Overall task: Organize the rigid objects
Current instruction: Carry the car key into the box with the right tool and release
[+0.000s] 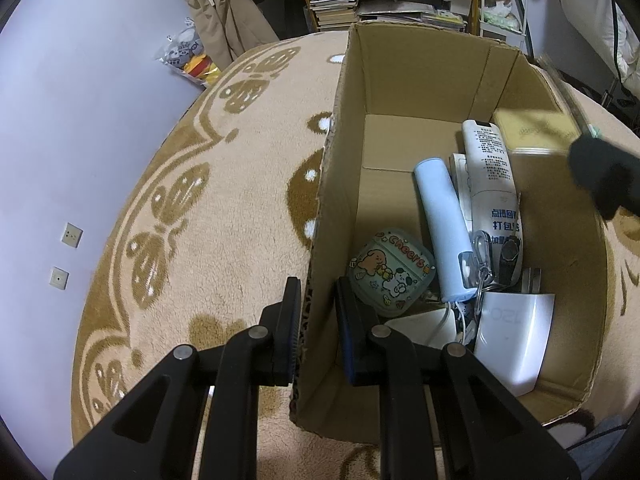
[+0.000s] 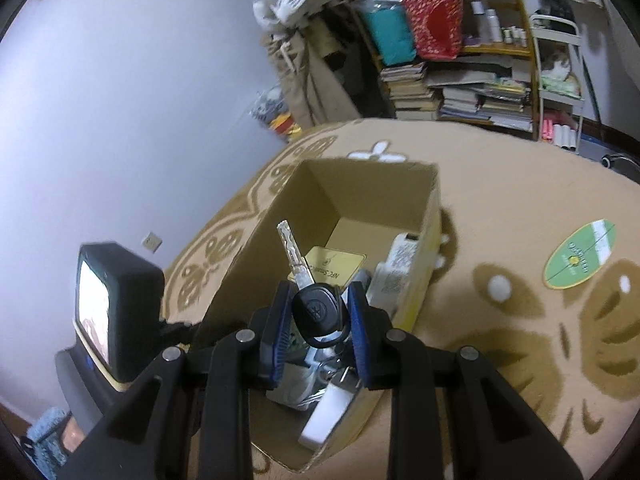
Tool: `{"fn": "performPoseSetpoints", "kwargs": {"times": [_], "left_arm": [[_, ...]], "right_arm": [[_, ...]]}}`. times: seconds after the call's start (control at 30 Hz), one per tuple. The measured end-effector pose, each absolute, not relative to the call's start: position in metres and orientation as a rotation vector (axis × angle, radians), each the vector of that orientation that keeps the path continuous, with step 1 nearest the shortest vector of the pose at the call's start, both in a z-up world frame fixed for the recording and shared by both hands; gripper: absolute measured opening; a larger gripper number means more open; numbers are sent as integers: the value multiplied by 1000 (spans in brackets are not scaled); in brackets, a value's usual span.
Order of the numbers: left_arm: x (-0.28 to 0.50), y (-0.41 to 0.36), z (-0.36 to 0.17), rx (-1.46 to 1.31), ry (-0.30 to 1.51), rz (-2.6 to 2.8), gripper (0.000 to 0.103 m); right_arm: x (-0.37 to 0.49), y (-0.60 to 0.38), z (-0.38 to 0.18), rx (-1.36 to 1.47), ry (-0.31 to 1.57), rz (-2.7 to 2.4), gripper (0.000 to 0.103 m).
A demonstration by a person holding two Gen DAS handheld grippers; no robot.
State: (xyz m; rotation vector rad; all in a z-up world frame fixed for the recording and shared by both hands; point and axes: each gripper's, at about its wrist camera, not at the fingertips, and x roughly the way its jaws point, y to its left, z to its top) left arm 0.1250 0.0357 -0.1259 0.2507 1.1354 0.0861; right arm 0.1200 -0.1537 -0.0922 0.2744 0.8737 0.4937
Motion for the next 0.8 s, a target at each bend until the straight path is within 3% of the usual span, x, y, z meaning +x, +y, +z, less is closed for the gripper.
{"fn": "performPoseSetpoints", "kwargs": {"times": [0.8], "left_arm": [[126, 40, -126, 215, 1141, 79, 18]], "right_arm": [[125, -134, -101, 122, 922, 433, 30]]}}
